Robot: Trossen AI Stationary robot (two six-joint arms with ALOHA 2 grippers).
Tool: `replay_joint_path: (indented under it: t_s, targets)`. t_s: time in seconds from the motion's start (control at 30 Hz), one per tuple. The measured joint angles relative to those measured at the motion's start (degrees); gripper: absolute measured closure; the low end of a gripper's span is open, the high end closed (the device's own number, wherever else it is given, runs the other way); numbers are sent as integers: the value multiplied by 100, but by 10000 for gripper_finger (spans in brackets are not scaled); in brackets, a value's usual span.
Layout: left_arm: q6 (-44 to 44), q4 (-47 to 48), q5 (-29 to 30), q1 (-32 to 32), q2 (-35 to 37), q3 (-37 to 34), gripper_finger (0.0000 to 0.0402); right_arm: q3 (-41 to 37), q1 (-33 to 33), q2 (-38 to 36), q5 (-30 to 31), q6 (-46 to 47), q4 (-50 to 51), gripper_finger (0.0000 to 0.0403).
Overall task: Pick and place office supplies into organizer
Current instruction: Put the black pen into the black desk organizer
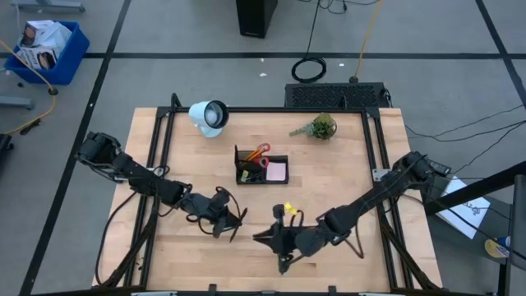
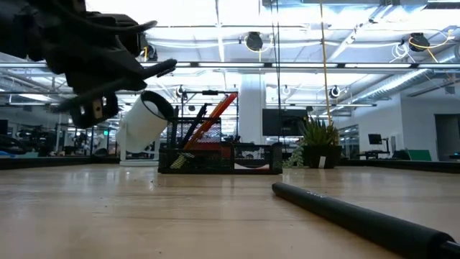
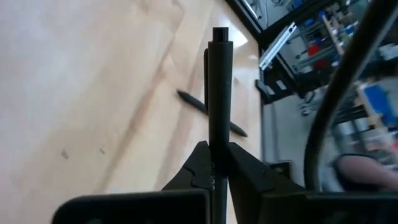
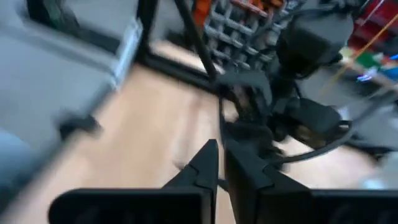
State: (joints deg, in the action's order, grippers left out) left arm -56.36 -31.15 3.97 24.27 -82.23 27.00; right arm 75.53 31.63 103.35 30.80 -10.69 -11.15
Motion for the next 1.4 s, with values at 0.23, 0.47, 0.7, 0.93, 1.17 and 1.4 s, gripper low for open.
replay_joint_path:
  t_s: [0.23, 0.47, 0.7, 0.93, 1.17, 1.4]
  targets:
    - [1411, -110, 828, 116, 2, -2, 379, 2, 47, -120, -250, 1741, 60, 391]
    - [2229, -752, 1106, 142, 21, -2, 379, -266, -313, -77, -57, 2550, -135, 359]
    - [3038, -801, 1171, 177, 139, -4, 385, -1113, -930, -375, 191, 3179, -455, 271]
    - [3267, -855, 1448, 174, 139, -4, 376, -2330, -1310, -641, -926, 3573, -3264, 184]
    - [3156, -899, 1447, -36, 139, -4, 388, -2526, -1516, -202, -1149, 3971, -3905, 140]
    - [3193, -924, 1392, -146, 139, -4, 373, -2275, -1518, -37, -1156, 3545, -4107, 146]
